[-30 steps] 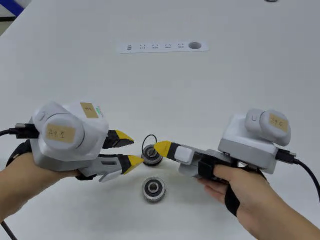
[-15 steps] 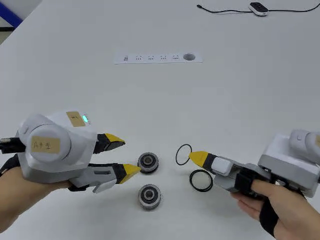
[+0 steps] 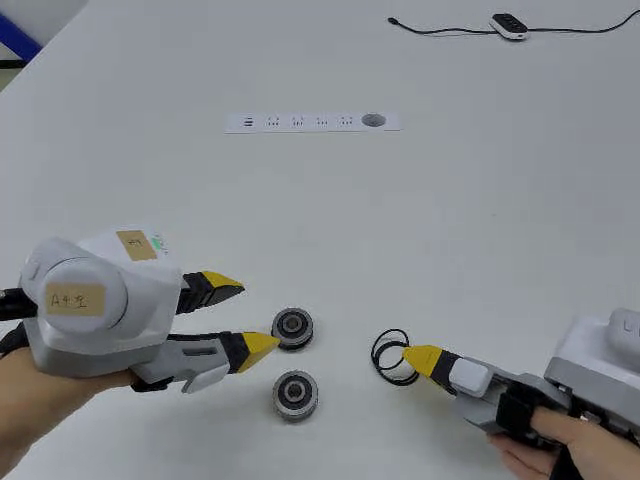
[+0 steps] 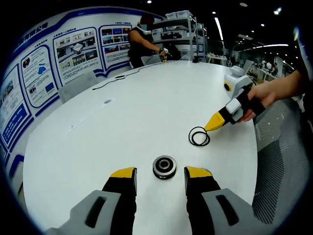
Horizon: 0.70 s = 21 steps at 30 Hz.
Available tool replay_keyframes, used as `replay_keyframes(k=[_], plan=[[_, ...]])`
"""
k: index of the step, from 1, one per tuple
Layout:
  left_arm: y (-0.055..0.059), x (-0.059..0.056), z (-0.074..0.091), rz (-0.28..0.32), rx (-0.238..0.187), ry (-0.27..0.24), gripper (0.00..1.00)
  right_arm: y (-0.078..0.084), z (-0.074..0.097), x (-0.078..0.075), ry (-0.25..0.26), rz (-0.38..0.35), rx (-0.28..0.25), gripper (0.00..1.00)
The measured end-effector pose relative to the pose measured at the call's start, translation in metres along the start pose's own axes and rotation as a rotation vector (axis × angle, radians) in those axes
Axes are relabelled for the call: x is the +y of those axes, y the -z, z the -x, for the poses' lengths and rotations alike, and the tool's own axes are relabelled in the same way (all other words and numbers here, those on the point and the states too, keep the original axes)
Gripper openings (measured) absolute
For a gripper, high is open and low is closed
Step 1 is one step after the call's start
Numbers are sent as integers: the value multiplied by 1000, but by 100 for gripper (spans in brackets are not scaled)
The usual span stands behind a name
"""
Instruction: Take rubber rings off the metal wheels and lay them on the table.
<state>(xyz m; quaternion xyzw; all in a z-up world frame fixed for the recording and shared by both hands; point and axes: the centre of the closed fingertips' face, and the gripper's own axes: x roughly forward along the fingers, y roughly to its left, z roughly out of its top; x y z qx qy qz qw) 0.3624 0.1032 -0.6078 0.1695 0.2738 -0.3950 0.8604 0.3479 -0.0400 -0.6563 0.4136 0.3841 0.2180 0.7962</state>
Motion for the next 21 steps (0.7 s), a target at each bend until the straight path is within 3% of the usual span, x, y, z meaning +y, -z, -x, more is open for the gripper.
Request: replay_keyframes(k=[10, 21], plan=[[0, -2, -1, -12, 6, 3, 41, 1, 6, -11, 54, -40, 0, 4], [-1, -4, -1, -14, 3, 5, 41, 6, 12, -12, 70, -39, 11, 9]])
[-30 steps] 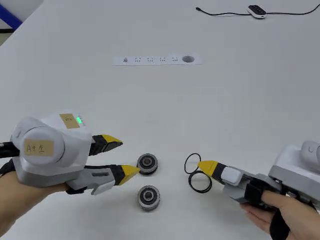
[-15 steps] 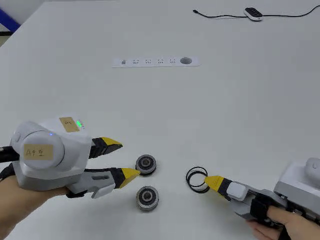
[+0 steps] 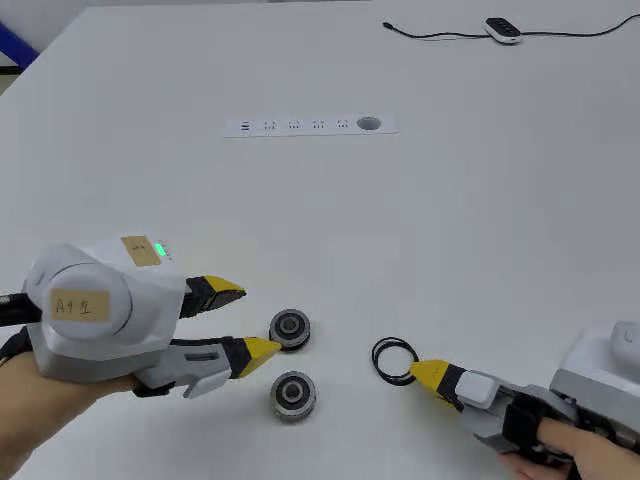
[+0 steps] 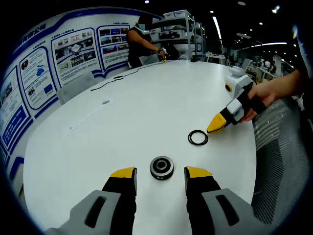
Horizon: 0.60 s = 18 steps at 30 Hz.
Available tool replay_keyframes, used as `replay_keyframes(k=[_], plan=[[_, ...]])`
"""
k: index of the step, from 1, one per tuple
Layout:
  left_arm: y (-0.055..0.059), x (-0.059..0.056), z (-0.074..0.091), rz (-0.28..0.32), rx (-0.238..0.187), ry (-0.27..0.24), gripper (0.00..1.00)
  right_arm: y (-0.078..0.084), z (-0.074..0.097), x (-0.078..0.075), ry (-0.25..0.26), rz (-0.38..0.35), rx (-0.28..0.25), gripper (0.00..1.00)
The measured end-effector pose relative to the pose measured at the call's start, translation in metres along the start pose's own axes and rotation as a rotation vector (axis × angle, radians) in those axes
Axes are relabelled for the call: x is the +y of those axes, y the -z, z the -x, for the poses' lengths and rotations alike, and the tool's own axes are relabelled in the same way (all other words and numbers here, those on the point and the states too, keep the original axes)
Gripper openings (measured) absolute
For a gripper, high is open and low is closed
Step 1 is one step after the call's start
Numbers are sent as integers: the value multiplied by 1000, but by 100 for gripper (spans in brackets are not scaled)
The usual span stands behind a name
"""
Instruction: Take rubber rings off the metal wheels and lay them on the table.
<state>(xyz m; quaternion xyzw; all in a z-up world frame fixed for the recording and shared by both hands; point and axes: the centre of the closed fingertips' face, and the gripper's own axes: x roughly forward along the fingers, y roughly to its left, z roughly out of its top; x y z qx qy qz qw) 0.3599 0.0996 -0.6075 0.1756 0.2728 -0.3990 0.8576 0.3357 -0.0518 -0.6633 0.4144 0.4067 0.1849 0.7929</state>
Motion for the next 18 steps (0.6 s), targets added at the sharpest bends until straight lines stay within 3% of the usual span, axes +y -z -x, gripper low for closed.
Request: replay_keyframes(k=[9, 14, 18], plan=[[-1, -4, -3, -8, 7, 11, 41, -10, 8, 5, -23, 29, -46, 11], [-2, -6, -8, -9, 10, 19, 41, -20, 7, 20, -87, 90, -79, 14], [-1, -5, -11, -13, 20, 25, 40, -22, 4, 32, -132, 103, -72, 17]])
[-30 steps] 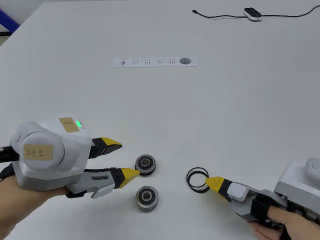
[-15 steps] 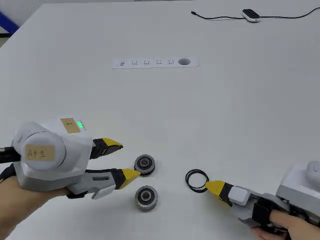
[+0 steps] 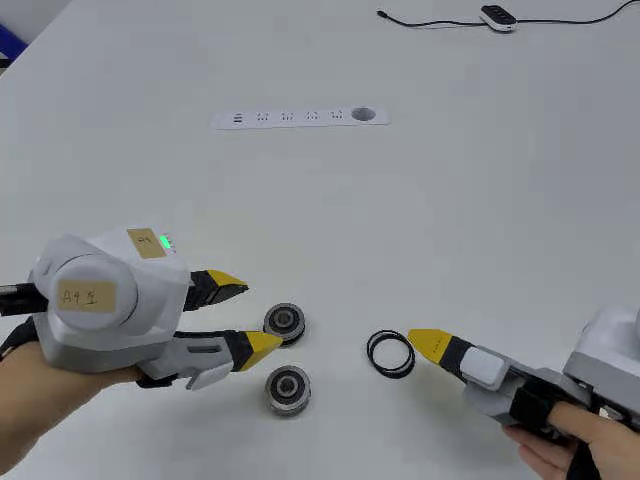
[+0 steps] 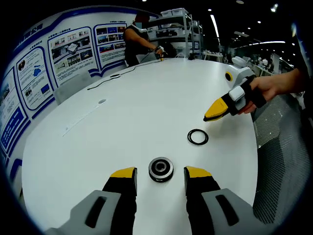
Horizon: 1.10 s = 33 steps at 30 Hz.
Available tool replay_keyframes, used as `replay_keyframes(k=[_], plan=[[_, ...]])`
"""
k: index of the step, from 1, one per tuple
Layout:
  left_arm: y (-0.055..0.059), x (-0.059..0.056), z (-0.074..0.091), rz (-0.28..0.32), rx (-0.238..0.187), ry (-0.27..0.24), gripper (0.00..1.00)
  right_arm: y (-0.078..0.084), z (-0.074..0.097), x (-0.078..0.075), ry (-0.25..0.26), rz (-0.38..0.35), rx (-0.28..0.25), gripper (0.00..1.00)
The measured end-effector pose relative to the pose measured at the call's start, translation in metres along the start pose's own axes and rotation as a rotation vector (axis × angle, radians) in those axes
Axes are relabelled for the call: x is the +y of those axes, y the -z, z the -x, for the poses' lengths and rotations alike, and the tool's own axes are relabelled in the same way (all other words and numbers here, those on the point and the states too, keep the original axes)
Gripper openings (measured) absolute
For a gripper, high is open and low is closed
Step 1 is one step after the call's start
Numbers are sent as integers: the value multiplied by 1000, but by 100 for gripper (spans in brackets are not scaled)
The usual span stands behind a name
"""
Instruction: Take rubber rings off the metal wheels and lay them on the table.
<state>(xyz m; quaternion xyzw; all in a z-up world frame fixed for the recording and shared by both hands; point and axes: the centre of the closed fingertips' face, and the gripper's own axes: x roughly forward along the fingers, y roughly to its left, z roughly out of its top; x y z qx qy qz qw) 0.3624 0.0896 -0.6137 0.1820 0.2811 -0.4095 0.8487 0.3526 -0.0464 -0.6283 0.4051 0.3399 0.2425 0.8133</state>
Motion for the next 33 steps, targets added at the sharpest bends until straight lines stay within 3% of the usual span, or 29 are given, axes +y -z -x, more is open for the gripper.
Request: replay_keyframes(k=[7, 17, 21, 33], plan=[[3, 2, -9, -7, 22, 15, 38, 2, -11, 18, -71, 48, 28, 25], [4, 5, -28, -26, 49, 44, 33, 10, -25, 34, -134, 83, 69, 26], [5, 4, -35, -35, 60, 55, 32, 14, -33, 41, -162, 99, 92, 31], [13, 4, -39, -33, 85, 73, 22, 23, -44, 51, -199, 110, 125, 32]])
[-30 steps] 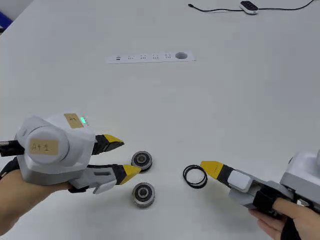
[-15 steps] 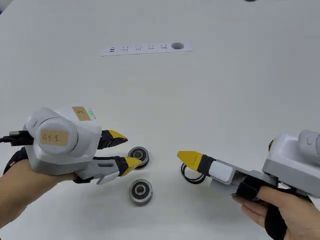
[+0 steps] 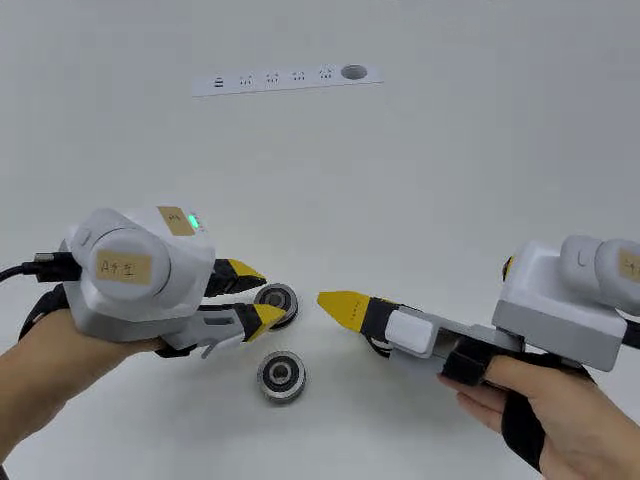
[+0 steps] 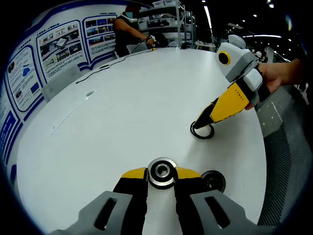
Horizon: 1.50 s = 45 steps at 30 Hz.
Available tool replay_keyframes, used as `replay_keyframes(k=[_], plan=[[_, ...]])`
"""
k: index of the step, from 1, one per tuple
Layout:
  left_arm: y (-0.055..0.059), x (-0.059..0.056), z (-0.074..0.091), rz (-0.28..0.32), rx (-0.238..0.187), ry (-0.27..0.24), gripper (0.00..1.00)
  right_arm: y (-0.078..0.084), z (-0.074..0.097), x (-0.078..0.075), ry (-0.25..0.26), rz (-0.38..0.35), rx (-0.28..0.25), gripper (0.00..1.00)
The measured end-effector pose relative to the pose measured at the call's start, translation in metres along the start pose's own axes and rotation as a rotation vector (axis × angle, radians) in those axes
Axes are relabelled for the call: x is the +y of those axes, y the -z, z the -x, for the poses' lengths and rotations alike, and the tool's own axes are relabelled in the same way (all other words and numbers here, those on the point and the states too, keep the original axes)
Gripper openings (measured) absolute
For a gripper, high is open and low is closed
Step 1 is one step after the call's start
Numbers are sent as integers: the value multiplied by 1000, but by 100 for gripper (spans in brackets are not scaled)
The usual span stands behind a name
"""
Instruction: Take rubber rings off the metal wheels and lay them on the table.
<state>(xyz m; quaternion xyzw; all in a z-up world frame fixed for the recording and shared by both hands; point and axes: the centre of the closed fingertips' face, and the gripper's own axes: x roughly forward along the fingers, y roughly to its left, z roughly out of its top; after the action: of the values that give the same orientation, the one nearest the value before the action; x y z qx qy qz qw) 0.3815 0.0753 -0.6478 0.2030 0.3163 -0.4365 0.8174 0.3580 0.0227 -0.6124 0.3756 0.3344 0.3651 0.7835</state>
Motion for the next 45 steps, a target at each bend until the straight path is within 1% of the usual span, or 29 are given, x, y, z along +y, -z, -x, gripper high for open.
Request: replay_keyframes(k=[7, 17, 23, 25, 28, 33, 37, 41, 45], plan=[[0, 1, -3, 1, 2, 3, 19, 3, -2, 0, -5, -6, 7, 32], [1, -2, -4, 11, -2, 23, 15, 2, -5, -2, -6, -17, 3, 32], [2, -4, -4, 14, -4, 28, 14, 4, -14, -1, -19, -23, 12, 33], [2, -3, -4, 24, -5, 27, 14, 6, -18, 0, -22, -23, 21, 34], [2, -3, -4, 19, -2, 30, 14, 9, -24, 0, -21, -24, 33, 38], [3, -4, -4, -13, 13, 35, 13, 14, -35, -2, -7, -33, 47, 52], [3, -4, -4, -21, 20, 46, 13, 16, -44, 1, -23, -52, 57, 53], [3, -4, -4, -22, 21, 53, 13, 16, -50, 0, -14, -60, 57, 56], [3, -4, -4, -20, 16, 53, 13, 17, -53, -2, -17, -68, 61, 56]])
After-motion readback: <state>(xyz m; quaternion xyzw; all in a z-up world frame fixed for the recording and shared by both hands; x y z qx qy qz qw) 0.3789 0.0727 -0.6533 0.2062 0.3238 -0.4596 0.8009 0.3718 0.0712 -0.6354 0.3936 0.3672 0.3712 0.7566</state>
